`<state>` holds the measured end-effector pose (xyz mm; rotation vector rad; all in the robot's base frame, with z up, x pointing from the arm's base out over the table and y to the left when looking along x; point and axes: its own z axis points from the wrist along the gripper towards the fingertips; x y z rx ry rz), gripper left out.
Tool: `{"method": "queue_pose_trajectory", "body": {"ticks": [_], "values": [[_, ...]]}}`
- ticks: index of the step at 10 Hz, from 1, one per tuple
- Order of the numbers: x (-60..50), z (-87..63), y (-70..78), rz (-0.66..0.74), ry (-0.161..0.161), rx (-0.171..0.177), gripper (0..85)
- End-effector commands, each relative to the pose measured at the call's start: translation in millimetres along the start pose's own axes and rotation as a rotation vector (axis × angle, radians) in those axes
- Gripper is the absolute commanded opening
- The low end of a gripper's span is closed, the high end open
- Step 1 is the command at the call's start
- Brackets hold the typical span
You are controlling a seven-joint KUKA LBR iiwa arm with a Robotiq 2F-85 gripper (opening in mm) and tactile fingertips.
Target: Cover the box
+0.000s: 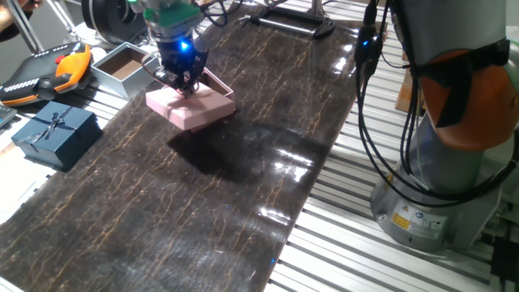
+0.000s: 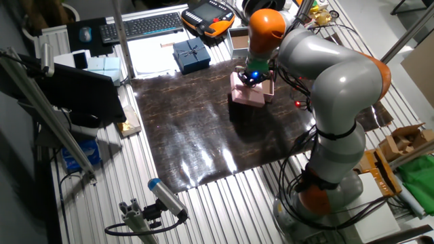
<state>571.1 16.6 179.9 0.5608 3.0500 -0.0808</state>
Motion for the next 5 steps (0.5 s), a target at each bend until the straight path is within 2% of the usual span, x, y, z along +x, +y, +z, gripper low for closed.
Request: {"method": "queue_pose_trajectory", "body": {"ticks": [1, 3, 5], "values": [[-3.5, -0.2, -8.6, -0.003, -0.012, 0.010, 0.7], [-12.3, 2.5, -28.5, 0.051, -0.032, 0.031, 0.7], [-20.5, 7.9, -43.7, 0.129, -0.036, 0.032, 0.7]]}}
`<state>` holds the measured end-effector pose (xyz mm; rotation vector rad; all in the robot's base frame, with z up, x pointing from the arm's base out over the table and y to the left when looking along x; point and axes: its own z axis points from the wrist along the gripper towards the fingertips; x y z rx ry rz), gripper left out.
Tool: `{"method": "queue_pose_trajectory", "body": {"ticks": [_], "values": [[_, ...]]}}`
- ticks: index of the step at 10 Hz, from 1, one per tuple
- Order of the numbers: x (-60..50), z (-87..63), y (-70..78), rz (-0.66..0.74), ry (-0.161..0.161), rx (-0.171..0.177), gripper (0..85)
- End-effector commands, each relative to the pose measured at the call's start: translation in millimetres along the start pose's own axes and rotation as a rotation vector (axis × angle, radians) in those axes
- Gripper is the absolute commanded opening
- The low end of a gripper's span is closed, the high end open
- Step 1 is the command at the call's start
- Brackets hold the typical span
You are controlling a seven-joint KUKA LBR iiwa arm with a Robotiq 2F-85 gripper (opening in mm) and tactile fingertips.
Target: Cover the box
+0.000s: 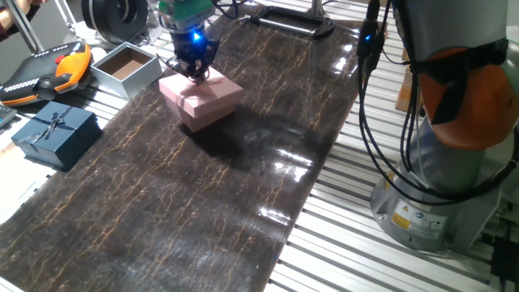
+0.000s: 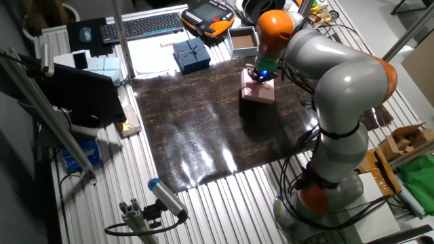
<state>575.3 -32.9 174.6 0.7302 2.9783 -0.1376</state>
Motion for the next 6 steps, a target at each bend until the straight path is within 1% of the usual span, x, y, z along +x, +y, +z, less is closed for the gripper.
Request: {"method": "queue_pose_trajectory", "body": {"ticks": [1, 3, 6], "values": [[-3.9, 2.4, -4.7, 0.028, -0.001, 0.012, 0.7], [-10.8, 9.8, -13.4, 0.043, -0.007, 0.016, 0.7], [-20.9, 15.4, -19.0, 0.041, -0.012, 0.026, 0.7]]}}
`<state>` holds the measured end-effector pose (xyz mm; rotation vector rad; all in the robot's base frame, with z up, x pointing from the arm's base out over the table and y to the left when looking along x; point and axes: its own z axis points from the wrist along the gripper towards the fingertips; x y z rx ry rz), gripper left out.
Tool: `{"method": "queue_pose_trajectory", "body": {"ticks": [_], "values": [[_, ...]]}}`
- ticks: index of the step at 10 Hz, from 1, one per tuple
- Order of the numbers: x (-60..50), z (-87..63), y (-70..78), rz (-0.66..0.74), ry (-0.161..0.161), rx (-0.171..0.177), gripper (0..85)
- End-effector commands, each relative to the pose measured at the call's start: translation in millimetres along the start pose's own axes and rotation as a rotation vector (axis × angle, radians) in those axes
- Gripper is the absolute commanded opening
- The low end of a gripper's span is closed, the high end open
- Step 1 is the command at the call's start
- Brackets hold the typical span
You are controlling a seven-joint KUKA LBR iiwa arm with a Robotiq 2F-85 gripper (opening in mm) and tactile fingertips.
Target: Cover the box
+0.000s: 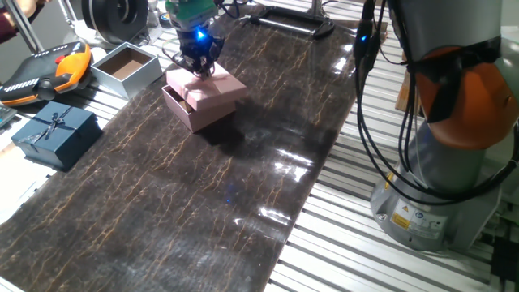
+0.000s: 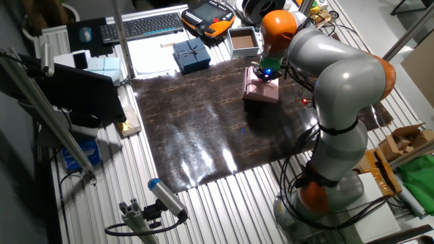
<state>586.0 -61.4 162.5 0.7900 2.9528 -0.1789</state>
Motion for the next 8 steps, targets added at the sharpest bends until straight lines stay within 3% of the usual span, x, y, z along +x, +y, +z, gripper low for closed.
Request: {"method": "queue_pose_trajectory", "body": {"ticks": [1, 8], "values": [[-3.5, 1.4, -2.3, -0.008, 0.001, 0.002, 0.7], [-13.4, 2.1, -1.3, -0.049, 0.027, 0.001, 0.7]]}}
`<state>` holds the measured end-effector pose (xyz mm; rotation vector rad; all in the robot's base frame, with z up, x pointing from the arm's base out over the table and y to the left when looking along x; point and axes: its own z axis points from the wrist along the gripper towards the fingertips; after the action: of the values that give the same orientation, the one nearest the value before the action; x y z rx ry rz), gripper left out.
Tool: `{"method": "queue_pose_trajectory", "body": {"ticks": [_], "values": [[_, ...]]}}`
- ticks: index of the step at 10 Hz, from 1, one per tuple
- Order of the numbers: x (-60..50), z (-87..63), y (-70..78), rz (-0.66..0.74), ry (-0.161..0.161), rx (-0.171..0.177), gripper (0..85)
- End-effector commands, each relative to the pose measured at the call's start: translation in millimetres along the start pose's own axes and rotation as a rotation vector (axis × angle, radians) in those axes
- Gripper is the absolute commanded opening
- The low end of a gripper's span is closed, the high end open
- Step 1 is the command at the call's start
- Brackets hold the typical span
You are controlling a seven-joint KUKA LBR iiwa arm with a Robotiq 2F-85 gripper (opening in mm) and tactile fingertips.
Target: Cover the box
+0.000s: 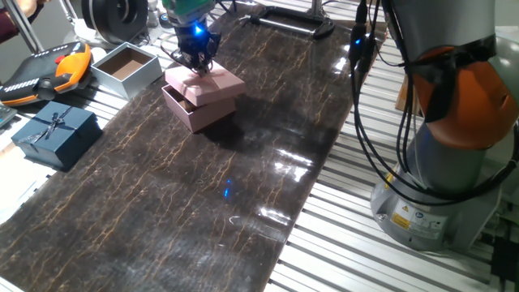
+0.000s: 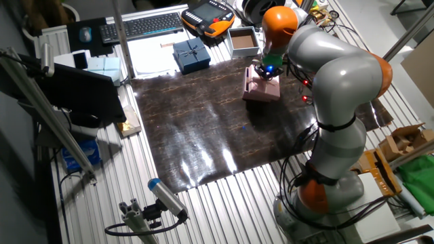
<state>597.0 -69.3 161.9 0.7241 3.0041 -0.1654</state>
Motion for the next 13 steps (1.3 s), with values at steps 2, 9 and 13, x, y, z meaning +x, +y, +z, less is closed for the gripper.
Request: {"method": "queue_pose_trajectory", "body": {"ticks": [2, 9, 13], "values": [[-0.1, 0.0, -0.1, -0.022, -0.002, -0.006, 0.7], [-1.9, -0.2, -0.2, -0.072, -0.015, -0.022, 0.7], [-16.4, 1.6, -4.0, -0.026, -0.034, 0.017, 0.7]]}}
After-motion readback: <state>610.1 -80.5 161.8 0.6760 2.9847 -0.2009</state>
